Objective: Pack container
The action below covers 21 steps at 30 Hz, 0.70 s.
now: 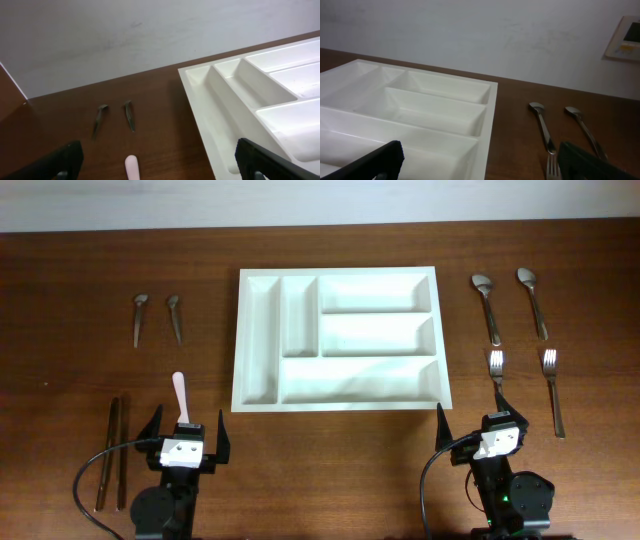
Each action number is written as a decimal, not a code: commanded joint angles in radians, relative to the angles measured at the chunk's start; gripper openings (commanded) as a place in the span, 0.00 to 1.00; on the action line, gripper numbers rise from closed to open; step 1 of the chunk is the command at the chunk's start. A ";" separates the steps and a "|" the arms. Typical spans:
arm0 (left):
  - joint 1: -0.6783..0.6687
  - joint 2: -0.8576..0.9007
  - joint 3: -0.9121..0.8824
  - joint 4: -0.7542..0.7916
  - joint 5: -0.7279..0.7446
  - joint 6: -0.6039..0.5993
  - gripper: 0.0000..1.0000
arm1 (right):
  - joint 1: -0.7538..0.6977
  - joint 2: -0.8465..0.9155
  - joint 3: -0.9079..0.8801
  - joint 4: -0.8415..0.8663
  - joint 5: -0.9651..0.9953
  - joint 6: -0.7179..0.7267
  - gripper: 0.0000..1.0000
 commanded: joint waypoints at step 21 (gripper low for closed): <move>0.005 -0.009 -0.008 0.003 -0.014 0.001 0.99 | 0.009 -0.009 -0.005 -0.006 0.003 0.012 0.99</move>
